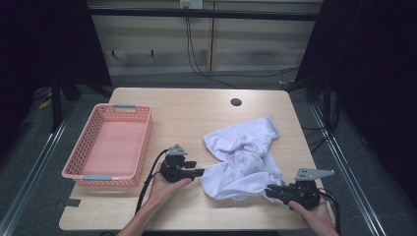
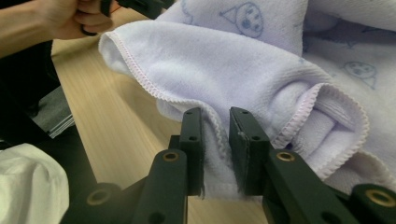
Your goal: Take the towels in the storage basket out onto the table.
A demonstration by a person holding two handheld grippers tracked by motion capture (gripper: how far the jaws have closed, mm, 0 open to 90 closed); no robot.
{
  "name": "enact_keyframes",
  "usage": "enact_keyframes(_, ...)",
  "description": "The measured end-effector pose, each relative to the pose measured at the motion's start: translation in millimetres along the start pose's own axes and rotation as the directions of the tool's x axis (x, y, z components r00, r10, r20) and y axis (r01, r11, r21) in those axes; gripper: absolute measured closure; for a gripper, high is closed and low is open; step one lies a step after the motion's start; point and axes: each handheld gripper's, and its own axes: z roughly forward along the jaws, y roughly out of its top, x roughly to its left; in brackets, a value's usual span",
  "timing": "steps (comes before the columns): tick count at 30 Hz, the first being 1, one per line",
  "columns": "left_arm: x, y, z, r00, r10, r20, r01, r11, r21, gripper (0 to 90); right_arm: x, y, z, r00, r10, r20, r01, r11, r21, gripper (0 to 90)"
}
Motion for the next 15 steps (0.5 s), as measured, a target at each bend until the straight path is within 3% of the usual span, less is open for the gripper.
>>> enact_keyframes(2,-0.1,-1.1,8.1,1.0,-0.001,0.003,0.001,1.0,0.004,45.3,0.0,0.6,1.5,1.0,-0.007,0.002,0.007,1.0,0.005,75.8)
enact_keyframes(4,-2.0,-1.2,14.2,0.9991,0.04,0.009,-0.041,0.9987,0.032,43.9,-0.5,1.3,2.8,1.0,-0.005,0.0,0.005,0.9999,0.009,75.7)
enact_keyframes(5,-3.6,-0.4,16.2,0.998,0.062,-0.007,-0.062,0.9976,0.03,44.3,-0.8,1.7,3.2,1.0,-0.009,0.001,0.009,0.9999,0.005,75.7)
enact_keyframes(6,-3.8,1.6,18.1,0.9986,0.053,-0.004,-0.052,0.9981,0.033,44.1,-0.8,2.5,3.3,1.0,-0.009,-0.003,0.009,0.9999,0.006,75.2)
enact_keyframes(7,-6.8,3.6,21.1,0.9974,0.072,0.01,-0.072,0.9962,0.049,48.3,-0.2,4.3,3.7,0.9999,-0.009,-0.004,0.009,1.0,-0.001,74.6)
enact_keyframes(8,-6.8,3.6,21.1,0.9974,0.072,0.01,-0.072,0.9962,0.049,58.0,-0.2,4.3,3.7,0.9999,-0.009,-0.004,0.009,1.0,-0.001,74.6)
enact_keyframes(10,-13.4,1.2,22.4,0.9897,0.132,0.055,-0.136,0.9884,0.068,76.3,1.1,6.3,3.3,0.9998,-0.008,-0.016,0.008,0.9998,-0.018,75.2)
enact_keyframes(11,-18.8,0.6,22.1,0.9898,0.131,0.055,-0.136,0.9863,0.093,82.8,0.8,6.9,2.7,0.9997,-0.009,-0.023,0.009,0.9997,-0.021,78.1)
enact_keyframes(15,-19.2,0.7,16.9,0.9918,0.119,0.046,-0.124,0.9868,0.105,85.7,-0.3,6.4,3.2,0.9999,-0.01,-0.011,0.01,0.9999,-0.009,86.6)
